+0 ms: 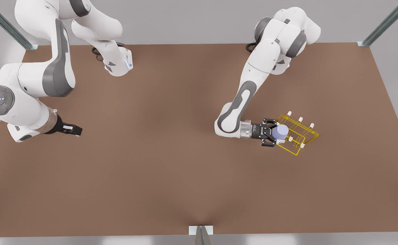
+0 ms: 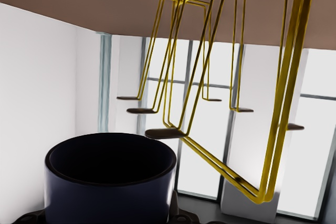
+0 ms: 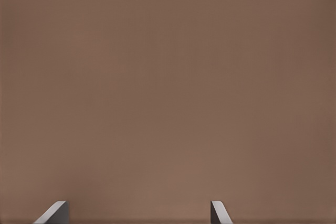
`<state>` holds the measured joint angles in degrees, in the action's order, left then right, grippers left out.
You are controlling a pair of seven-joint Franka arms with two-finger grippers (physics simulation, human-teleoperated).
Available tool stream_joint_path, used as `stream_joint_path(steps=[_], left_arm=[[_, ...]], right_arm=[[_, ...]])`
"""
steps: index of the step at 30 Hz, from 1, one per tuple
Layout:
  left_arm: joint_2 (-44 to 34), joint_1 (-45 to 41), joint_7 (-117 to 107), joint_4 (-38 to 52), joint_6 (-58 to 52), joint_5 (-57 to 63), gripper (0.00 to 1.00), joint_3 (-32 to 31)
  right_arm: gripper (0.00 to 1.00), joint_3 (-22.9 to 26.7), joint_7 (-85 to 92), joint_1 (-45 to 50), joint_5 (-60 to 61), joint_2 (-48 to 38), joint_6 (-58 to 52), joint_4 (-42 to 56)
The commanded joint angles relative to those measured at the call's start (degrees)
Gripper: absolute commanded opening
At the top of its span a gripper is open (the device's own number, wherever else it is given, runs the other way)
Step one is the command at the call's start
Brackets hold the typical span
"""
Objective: Place the cup on the cup holder
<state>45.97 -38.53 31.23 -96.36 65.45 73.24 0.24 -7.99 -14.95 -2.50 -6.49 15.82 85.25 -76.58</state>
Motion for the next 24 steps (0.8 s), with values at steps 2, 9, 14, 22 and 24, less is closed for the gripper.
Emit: stream_joint_path(steps=[2, 9, 14, 22, 24], left_arm=[[0.0, 0.0, -1.9, -0.1, -0.1, -0.2, 0.77, 0.0], [1.0, 0.1, -1.9, -0.1, 0.1, -0.2, 0.77, 0.0], [1.2, 0.4, -2.1, -0.1, 0.9, -0.2, 0.95, 0.0], [1.2, 0.3, -2.1, -0.1, 0.5, -0.2, 1.00, 0.0], [1.1, 0.3, -1.8, -0.1, 0.4, -0.2, 1.00, 0.1]], right_arm=[[1.00, 0.0, 0.0, 0.0, 0.1, -0.1, 0.0, 0.0], [1.00, 0.0, 0.0, 0.0, 0.1, 0.0, 0.0, 0.0], [1.00, 0.0, 0.0, 0.0, 0.0, 0.0, 0.0, 0.0], [1.00, 0.0, 0.0, 0.0, 0.1, 0.4, 0.0, 0.3], [1.00, 0.0, 0.0, 0.0, 0.1, 0.4, 0.0, 0.3]])
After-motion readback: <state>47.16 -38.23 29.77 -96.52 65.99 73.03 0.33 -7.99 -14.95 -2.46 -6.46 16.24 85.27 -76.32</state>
